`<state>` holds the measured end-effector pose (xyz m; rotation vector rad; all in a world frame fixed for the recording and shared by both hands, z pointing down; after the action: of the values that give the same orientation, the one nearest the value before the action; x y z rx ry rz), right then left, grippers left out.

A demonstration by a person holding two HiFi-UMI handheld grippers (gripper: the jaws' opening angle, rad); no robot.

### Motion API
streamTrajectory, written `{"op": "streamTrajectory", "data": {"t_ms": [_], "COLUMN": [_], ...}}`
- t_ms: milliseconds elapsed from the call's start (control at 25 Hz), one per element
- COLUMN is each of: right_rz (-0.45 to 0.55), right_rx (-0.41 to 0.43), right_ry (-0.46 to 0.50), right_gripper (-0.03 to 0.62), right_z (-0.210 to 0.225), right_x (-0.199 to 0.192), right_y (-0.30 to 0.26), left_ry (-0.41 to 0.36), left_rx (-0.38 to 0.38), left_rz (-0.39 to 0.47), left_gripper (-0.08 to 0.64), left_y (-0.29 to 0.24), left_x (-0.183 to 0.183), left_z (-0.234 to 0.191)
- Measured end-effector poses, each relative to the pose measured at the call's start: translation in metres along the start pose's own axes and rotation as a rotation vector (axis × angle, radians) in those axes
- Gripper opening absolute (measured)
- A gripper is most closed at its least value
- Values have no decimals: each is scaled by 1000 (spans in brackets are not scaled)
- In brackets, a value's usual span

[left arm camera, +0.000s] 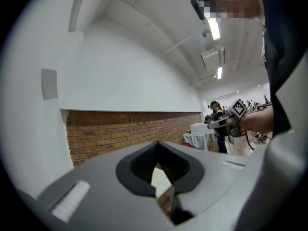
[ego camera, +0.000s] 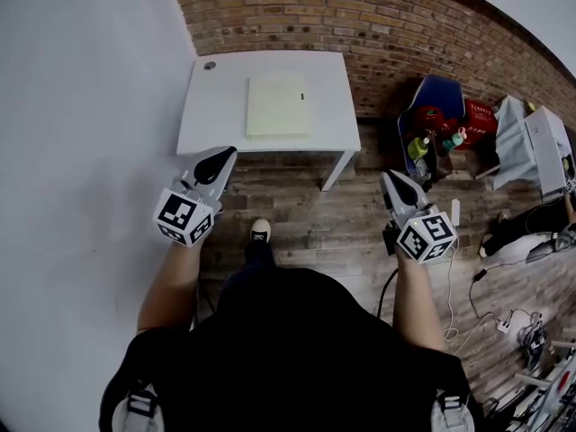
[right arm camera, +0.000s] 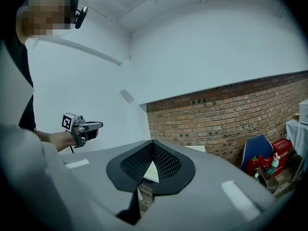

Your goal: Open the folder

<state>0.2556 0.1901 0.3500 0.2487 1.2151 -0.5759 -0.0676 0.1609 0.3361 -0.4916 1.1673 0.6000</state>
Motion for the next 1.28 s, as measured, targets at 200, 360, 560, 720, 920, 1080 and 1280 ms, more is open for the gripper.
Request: {"op": "streamTrajectory", "data": {"t_ms": [200, 360, 560, 720, 920, 1080, 1280], "right_rz": [-13, -21, -21, -35, -36, -35, -39], "right_rx": [3, 0, -14, -17, -31, -46, -61], "right_ry": [11, 11, 10, 14, 17, 15, 4], "right_gripper": [3, 3, 3, 3, 3, 3, 3], "right_z": [1, 1, 6, 6, 12, 17, 25], "right_x": [0, 0, -2, -4, 1, 2, 5], "right_y": [-11, -15, -21, -28, -40, -53, -69], "left_ry": [10, 10, 14, 19, 25, 29, 39], "left_rx": [8, 12, -3, -12, -22, -37, -47], "left_rz": [-12, -14, -16, -19, -14, -17, -19], "left_gripper": [3, 3, 3, 3, 3, 3, 3], "left_y": [0, -1, -9, -14, -28, -39, -57], "left_x": [-10, -12, -21, -27, -33, -43, -49], "left_z": [-10, -17, -20, -26, -40, -51, -67]}}
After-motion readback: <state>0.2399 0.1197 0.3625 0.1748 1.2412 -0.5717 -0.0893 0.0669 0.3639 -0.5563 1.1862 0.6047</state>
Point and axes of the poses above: the fingertips, and each gripper's own axes: y backward along the fingers, z to its right, x out of its top, the point moved 1 cm from there along y, backward along the fingers, and after that the axes turned 11 degrees about -y, right-handed, at the moved point
